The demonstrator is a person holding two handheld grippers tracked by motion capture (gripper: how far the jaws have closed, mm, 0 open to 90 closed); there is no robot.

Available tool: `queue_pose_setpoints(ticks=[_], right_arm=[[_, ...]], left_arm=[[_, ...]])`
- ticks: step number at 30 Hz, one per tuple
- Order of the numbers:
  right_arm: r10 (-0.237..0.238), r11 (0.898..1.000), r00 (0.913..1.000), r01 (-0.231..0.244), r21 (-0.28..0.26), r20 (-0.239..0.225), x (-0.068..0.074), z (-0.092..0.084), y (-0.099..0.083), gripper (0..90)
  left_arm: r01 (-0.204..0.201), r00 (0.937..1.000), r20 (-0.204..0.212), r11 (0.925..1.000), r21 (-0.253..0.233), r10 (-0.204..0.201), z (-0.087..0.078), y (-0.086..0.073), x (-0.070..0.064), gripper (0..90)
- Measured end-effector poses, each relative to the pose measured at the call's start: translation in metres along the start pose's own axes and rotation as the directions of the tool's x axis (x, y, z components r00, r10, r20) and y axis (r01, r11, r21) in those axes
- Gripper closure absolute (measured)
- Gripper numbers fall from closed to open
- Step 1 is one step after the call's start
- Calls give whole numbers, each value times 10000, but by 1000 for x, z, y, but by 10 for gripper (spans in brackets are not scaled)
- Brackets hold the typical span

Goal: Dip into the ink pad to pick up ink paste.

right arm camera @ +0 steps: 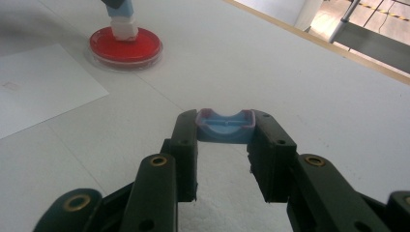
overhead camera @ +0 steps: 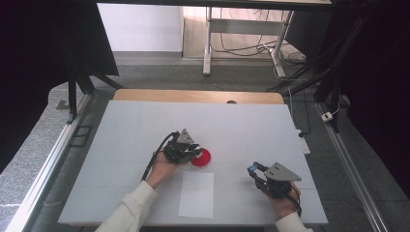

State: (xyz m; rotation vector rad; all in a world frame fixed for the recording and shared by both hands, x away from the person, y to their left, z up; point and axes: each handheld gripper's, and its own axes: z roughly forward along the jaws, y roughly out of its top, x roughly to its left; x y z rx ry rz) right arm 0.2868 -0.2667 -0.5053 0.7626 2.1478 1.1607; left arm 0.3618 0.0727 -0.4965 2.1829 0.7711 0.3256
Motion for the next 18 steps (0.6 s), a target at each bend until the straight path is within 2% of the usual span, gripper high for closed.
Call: queue_pose_setpoints(ticks=[18], right_arm=[[-25,10000,10000,25,40,-52,1,1,0,648]], left_arm=[[45,10000,59,10000,34,-45,5,3,0,756]])
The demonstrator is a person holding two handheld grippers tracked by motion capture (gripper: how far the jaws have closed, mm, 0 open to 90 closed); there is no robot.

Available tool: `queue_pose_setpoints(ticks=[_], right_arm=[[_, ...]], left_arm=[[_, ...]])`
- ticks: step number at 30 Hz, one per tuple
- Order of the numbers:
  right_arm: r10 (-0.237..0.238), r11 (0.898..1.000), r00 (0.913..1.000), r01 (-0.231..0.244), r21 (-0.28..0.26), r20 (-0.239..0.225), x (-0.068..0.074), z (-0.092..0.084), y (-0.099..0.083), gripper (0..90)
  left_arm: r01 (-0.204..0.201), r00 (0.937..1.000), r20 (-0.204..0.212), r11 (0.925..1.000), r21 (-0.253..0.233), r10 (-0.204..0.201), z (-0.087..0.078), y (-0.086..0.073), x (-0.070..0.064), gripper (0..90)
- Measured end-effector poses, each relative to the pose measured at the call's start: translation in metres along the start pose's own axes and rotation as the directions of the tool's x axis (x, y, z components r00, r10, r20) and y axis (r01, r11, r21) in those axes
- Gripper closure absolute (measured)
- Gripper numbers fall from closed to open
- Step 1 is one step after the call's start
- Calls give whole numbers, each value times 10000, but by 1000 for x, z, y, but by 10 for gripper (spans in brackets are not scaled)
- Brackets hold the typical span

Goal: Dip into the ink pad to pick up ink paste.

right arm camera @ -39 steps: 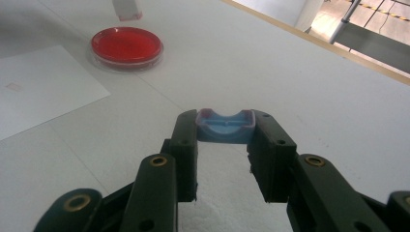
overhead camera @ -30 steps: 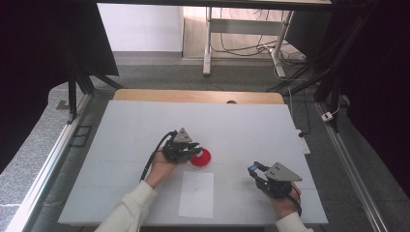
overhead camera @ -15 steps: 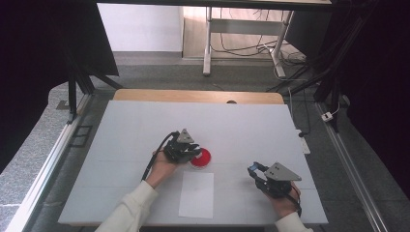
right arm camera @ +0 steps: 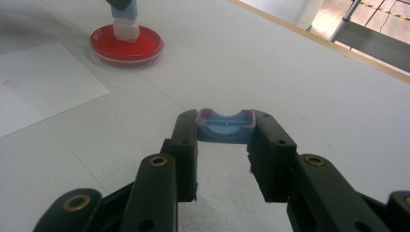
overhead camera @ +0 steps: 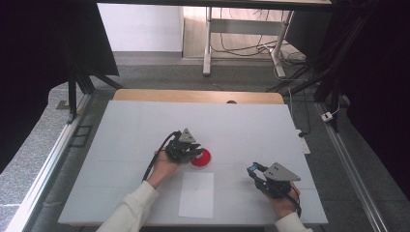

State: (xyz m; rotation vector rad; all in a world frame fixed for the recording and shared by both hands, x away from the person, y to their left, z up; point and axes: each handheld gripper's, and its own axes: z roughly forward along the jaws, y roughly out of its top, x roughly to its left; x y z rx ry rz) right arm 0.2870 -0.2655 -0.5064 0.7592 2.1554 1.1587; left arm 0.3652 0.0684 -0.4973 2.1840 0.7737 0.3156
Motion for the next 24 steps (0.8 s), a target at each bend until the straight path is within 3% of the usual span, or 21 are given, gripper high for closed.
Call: queue_pose_setpoints(ticks=[18,24], right_arm=[[-30,10000,10000,29,-35,-42,2,1,0,648],[-64,10000,10000,64,17,-41,2,1,0,648]], left_arm=[[-382,9989,-270,9990,232,388,4,0,-5,759],[-316,9993,-206,9993,219,321,3,-1,-4,760]])
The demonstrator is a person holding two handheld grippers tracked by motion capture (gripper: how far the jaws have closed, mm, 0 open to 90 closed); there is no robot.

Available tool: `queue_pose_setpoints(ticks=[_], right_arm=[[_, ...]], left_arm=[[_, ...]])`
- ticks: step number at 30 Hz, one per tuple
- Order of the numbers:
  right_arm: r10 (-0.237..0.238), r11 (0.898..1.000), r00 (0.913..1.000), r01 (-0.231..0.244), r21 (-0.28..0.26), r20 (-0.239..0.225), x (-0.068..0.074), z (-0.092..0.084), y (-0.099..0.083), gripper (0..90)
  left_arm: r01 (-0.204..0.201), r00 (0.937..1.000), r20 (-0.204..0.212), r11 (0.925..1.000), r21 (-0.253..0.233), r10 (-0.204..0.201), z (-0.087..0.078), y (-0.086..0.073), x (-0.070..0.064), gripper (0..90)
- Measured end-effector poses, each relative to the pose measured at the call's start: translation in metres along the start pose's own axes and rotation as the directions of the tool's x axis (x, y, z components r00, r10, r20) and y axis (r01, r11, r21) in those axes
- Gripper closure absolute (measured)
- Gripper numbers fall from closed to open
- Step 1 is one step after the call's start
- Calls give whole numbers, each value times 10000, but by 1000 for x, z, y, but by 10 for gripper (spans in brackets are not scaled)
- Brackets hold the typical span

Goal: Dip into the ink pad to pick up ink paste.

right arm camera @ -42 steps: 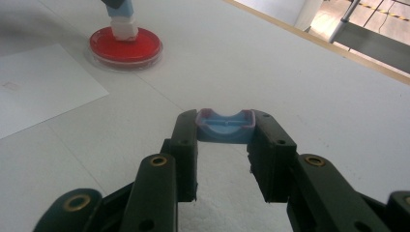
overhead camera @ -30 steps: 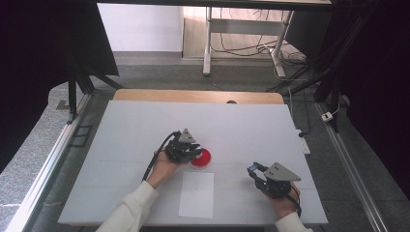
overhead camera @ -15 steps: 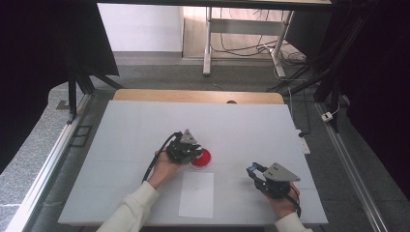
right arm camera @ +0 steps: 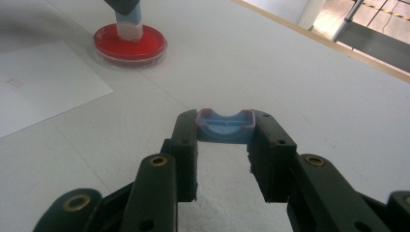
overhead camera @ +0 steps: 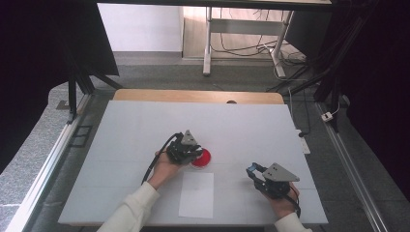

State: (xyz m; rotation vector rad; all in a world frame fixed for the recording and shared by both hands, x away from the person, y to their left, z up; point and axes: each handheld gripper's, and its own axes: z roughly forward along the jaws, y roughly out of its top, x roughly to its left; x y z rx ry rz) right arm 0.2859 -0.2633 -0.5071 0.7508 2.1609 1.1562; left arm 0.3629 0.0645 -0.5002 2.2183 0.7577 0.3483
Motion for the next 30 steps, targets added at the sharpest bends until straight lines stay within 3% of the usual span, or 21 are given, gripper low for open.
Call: queue_pose_setpoints(ticks=[11,18,30], right_arm=[[-16,10000,10000,16,0,-1,0,0,0,648],[22,10000,10000,-22,-3,-36,0,1,0,648],[-8,10000,10000,8,3,-47,0,1,0,648]], left_arm=[[-40,10000,-72,10000,-3,40,-1,0,-1,759],[3,9998,-201,9996,-269,-9,-6,1,-1,757],[-85,9998,178,9981,-606,96,-20,10,-6,756]])
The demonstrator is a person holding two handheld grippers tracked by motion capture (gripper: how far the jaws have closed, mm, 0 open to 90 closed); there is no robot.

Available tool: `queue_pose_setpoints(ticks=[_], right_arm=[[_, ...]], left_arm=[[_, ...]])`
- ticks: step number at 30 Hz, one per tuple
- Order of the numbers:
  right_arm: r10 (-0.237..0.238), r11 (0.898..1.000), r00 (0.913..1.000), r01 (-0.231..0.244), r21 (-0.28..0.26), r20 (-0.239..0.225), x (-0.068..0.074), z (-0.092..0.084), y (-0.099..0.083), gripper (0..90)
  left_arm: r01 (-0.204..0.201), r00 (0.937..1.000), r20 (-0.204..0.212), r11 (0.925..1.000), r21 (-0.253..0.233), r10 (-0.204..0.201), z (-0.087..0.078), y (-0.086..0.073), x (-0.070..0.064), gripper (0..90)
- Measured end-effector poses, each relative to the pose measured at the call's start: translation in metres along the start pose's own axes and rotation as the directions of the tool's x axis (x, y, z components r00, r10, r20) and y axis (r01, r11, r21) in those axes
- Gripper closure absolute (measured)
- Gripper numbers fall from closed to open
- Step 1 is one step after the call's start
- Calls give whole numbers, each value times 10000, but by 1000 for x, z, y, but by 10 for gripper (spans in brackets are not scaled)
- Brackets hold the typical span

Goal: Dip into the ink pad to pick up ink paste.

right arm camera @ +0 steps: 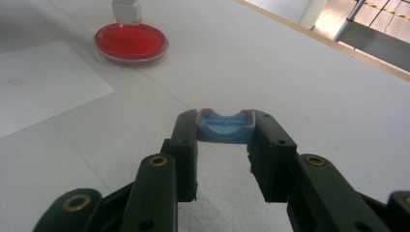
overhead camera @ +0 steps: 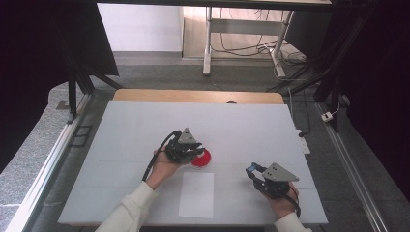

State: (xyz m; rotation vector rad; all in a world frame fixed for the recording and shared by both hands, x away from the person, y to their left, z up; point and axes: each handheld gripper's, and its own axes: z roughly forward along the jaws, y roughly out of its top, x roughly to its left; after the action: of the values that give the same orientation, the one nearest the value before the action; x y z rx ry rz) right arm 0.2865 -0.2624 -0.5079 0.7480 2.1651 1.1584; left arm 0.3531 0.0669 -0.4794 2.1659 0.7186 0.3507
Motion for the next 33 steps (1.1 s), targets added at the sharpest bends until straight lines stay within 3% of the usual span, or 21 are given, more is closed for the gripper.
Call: queue_pose_setpoints(ticks=[7,33], right_arm=[[-7,10000,10000,7,16,-4,0,0,0,647],[-31,10000,10000,31,56,11,0,0,0,647]], left_arm=[[-80,9997,253,9995,311,72,7,-2,-2,755],[-450,9990,-60,9977,506,453,19,-6,-8,756]])
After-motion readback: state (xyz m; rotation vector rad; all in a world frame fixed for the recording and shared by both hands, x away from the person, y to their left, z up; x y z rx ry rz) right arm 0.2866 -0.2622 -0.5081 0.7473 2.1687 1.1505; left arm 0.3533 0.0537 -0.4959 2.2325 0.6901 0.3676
